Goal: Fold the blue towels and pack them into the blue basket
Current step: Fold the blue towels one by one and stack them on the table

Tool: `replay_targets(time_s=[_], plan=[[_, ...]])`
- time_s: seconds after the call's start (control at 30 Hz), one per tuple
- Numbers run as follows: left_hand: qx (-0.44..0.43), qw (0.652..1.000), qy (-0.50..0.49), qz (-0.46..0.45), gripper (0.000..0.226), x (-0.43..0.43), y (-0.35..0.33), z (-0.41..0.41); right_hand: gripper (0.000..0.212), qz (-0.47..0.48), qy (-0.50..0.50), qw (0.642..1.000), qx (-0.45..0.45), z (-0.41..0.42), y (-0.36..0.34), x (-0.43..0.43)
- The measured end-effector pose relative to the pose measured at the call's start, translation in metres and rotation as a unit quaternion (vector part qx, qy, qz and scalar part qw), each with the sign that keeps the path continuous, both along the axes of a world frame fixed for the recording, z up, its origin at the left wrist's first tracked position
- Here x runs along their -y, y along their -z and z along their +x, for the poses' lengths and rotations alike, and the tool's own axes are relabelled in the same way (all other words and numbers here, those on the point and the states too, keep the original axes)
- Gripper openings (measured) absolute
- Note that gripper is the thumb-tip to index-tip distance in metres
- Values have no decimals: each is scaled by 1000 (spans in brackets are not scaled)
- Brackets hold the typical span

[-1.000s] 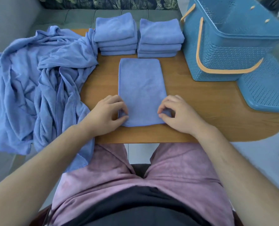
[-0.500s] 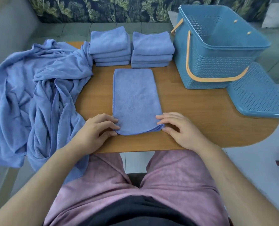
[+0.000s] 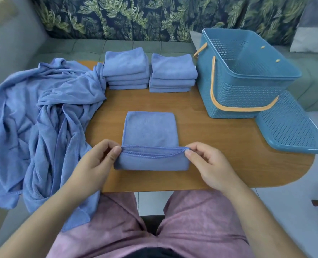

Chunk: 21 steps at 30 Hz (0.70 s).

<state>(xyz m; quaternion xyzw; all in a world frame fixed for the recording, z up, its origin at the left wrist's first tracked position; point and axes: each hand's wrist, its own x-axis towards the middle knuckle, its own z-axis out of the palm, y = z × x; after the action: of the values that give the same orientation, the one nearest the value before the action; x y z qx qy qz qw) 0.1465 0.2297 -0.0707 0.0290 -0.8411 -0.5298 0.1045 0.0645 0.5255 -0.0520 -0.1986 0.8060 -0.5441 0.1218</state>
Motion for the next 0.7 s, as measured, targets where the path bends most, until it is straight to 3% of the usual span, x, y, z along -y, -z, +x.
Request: replay_targets(time_s=[0.23, 0.53, 0.63, 0.7], plan=[[56, 994, -73, -65, 29, 11, -13, -76, 22, 56, 91, 994, -7, -70, 2, 42], [112, 975, -146, -126, 32, 18, 11, -156, 24, 187, 137, 972, -35, -133, 34, 72], [52, 959, -221, -170, 26, 15, 16, -149, 23, 217, 176, 957, -81, -132, 35, 78], [-48, 948, -207, -238, 22, 5, 11, -134, 31, 219, 195, 936, -198, -120, 29, 79]])
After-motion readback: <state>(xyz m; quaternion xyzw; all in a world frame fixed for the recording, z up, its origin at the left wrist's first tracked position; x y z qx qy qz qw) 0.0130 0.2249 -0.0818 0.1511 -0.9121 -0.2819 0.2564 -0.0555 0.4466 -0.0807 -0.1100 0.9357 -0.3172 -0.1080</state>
